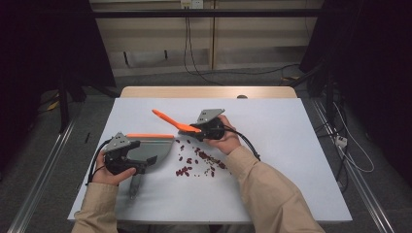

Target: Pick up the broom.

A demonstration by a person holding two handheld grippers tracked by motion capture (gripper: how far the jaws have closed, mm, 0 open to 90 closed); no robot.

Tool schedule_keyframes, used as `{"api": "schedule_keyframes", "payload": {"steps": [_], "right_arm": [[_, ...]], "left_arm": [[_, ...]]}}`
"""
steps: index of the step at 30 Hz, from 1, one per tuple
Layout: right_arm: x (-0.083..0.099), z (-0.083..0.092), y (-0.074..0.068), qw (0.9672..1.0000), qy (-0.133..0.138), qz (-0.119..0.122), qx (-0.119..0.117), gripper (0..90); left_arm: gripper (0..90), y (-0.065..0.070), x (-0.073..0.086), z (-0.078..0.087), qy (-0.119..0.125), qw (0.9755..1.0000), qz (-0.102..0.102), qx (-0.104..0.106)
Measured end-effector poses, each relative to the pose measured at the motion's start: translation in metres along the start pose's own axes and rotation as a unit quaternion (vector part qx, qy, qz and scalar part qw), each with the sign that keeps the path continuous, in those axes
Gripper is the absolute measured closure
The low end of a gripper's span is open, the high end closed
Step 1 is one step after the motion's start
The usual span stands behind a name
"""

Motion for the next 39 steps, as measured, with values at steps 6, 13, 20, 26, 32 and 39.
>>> {"api": "schedule_keyframes", "payload": {"steps": [6,13,20,26,32,39], "right_arm": [[0.0,0.011,-0.016,0.999,0.004,0.014,-0.042,71.0],[0.004,0.027,-0.028,0.9972,0.006,0.032,-0.068,70.9],[0.008,0.041,-0.035,0.9965,0.003,0.028,-0.078,71.1],[0.006,0.047,-0.031,0.9988,0.013,0.007,-0.047,71.3],[0.0,0.055,-0.024,0.998,0.01,-0.061,-0.018,71.3],[-0.01,0.071,-0.03,0.9877,0.026,-0.153,0.014,71.3]], "left_arm": [[9.3,-0.003,0.003,0.003,-0.004,1.0,0.004,-0.005],[9.3,-0.003,0.003,0.004,-0.002,1.0,0.003,-0.006],[9.3,-0.002,0.003,0.003,-0.004,1.0,-0.001,-0.006],[9.3,-0.001,0.003,0.003,-0.004,1.0,-0.002,-0.004],[9.3,-0.001,0.003,0.002,-0.003,1.0,-0.003,-0.002],[9.3,0.0,0.002,0.002,-0.004,0.9999,-0.009,0.003]]}}
Point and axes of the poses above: each handheld gripper's, and its own axes: z roughly backward along the jaws, x roughly out of its underside, y roughly to its right, the point moved 4 cm from there along -z, roughly forward along the jaws, and after that the axes turned 12 degrees about x, right-handed, at the moved point
